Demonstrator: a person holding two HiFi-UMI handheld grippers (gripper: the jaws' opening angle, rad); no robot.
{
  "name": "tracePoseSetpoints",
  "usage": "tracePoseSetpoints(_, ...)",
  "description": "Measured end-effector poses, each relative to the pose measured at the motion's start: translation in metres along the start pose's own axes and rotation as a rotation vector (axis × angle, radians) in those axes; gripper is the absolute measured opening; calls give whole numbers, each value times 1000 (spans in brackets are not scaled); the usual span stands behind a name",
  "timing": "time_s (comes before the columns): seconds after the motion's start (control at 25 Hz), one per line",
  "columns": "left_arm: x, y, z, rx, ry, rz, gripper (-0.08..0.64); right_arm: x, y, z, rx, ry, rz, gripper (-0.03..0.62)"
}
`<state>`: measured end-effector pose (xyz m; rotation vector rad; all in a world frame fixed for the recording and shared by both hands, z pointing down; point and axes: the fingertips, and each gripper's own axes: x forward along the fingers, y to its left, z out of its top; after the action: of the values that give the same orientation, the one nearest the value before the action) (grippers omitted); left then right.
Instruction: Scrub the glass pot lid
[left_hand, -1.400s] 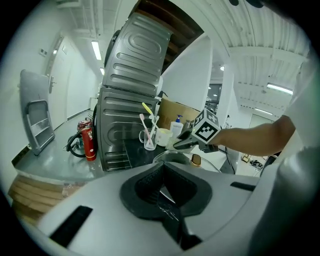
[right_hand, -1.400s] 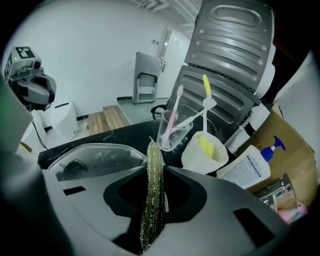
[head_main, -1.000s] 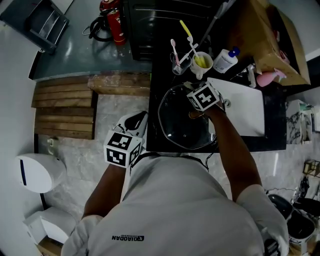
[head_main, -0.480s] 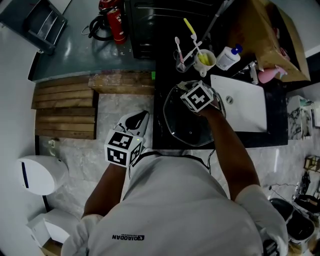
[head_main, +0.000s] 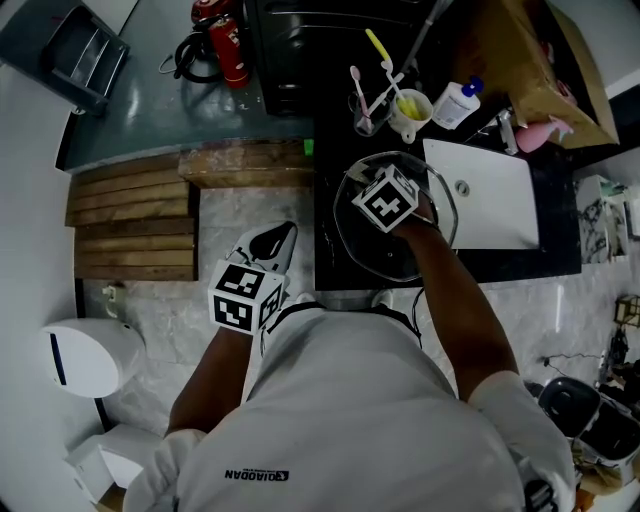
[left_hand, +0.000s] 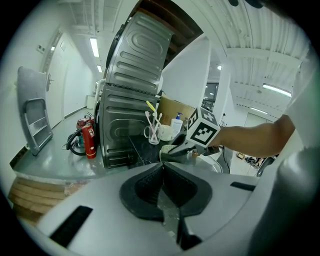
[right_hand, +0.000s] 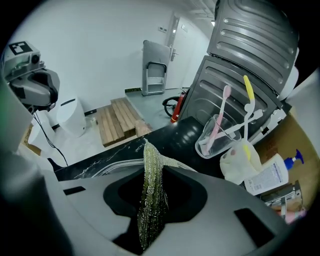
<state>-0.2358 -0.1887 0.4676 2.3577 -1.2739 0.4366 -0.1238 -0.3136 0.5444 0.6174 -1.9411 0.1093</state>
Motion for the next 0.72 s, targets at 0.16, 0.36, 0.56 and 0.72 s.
tracePoseSetpoints(0.16, -4, 1, -5, 10, 15, -3, 16, -1, 11, -2, -26, -2, -27, 100)
tracePoseSetpoints(0.36, -5, -4, -9, 30, 34, -17, 17, 0, 19, -4, -111, 1, -97, 100)
tracePoseSetpoints(0.56, -5, -8, -13, 42, 46, -30, 17, 2, 24, -6, -190, 2, -167, 100)
tracePoseSetpoints(0.72, -6, -9, -13, 51, 47, -34, 17, 5, 31, -7, -250, 11, -202, 100)
